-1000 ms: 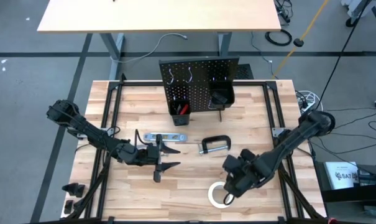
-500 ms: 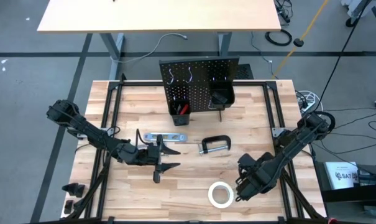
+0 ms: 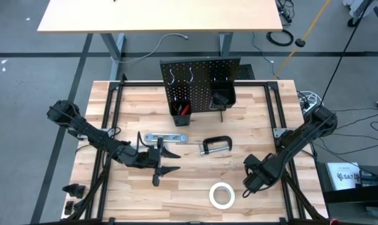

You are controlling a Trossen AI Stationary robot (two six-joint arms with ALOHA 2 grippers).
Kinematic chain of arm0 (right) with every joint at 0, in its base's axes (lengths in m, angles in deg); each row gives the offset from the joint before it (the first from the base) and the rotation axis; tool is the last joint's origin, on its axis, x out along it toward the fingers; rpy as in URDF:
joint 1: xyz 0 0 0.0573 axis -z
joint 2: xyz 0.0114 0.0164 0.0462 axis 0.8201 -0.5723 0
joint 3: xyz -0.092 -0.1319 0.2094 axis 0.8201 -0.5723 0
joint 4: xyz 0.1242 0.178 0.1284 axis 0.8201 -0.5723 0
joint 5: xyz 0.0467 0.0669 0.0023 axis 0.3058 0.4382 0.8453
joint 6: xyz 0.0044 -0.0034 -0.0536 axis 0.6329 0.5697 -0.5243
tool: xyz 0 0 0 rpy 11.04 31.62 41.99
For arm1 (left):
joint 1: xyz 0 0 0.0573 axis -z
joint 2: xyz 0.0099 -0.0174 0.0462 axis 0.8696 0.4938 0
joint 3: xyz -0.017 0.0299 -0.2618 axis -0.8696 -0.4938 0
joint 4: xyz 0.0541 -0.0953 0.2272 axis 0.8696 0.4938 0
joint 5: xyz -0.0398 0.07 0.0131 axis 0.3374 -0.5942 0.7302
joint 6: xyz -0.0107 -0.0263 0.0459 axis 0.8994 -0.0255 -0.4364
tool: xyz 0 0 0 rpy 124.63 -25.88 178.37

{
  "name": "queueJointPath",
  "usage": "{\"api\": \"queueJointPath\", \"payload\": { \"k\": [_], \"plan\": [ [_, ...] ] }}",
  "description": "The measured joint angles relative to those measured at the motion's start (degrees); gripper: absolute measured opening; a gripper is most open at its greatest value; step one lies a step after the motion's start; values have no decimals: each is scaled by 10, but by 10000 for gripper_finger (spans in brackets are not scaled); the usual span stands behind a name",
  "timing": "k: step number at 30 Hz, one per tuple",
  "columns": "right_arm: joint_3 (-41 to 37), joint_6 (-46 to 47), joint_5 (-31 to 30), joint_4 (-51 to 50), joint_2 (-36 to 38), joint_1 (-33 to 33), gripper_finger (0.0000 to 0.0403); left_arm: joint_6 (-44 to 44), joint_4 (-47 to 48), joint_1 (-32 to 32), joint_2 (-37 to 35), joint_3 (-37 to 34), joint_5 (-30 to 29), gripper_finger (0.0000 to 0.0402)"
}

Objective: Hang tools onto peg board
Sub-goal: Put the bottom binder clip into the top black bin on the pegboard

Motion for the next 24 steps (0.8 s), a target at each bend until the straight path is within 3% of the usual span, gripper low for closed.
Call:
{"api": "queueJointPath", "payload": {
  "k": [4, 17, 24],
  "plan": [
    [-27, -16, 0, 24, 16, 0, 224, 0, 0, 3, 0, 0, 0, 203],
    [-36, -233, -13, 52, 18, -10, 224, 0, 10, 3, 0, 0, -2, 203],
    [-36, -271, -29, 35, 18, -22, 224, 0, 10, 3, 0, 0, -2, 203]
  ]
}}
